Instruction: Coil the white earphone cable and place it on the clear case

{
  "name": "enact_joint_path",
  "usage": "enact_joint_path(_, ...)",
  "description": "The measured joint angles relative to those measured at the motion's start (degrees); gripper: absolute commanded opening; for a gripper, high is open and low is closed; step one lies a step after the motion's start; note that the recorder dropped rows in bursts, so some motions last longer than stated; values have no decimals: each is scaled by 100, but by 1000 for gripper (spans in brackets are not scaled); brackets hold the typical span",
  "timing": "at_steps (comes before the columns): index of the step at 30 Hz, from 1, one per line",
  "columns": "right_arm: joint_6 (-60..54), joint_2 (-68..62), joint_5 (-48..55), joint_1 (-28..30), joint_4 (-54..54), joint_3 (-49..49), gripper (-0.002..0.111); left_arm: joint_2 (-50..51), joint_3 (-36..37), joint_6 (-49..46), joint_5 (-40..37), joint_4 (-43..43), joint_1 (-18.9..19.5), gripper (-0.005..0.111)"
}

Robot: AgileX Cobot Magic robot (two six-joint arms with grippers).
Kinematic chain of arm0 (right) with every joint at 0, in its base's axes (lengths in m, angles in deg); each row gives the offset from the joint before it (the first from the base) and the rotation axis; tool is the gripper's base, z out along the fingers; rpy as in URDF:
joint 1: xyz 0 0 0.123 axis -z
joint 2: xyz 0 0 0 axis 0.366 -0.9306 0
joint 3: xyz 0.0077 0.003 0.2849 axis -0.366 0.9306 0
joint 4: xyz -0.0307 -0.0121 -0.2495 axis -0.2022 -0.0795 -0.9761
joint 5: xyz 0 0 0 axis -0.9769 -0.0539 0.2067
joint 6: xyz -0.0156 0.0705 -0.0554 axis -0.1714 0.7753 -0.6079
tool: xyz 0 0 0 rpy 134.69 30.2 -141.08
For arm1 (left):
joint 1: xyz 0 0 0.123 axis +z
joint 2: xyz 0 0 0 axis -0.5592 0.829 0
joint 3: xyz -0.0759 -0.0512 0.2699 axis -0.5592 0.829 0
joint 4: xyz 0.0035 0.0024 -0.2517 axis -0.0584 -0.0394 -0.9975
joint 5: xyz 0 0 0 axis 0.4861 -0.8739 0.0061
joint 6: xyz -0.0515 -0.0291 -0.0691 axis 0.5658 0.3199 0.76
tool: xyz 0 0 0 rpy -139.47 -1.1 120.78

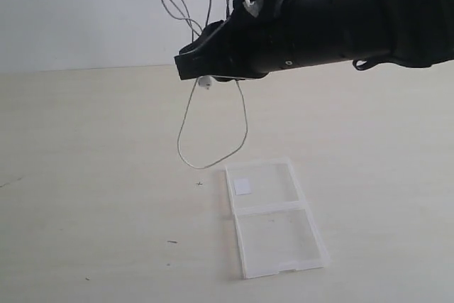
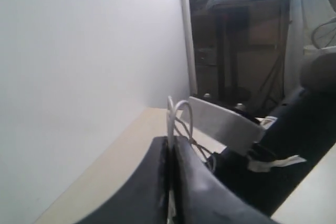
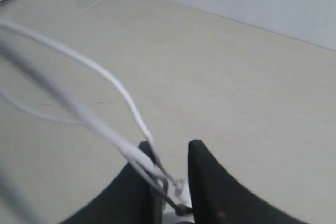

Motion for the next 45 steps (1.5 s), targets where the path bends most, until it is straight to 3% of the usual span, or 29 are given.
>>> enact_joint_path(13,2116,871,294,0,-2776,0,0,0,0,481,337,0,314,0)
enact_joint_path(23,2355,1008,450,0,-3108,0,1,0,0,548,284,0,314,0)
enact_joint_path(32,2364,964,608,0,-2701,0,34,0,-32,563,-49,0,314,0)
enact_joint_path(39,2239,679,620,0,-2381,0,69,0,-226,563,-87,0,314,0)
enact_joint_path(45,1702,519,572,0,-1772,0,70,0,-243,475,-120,0,314,0)
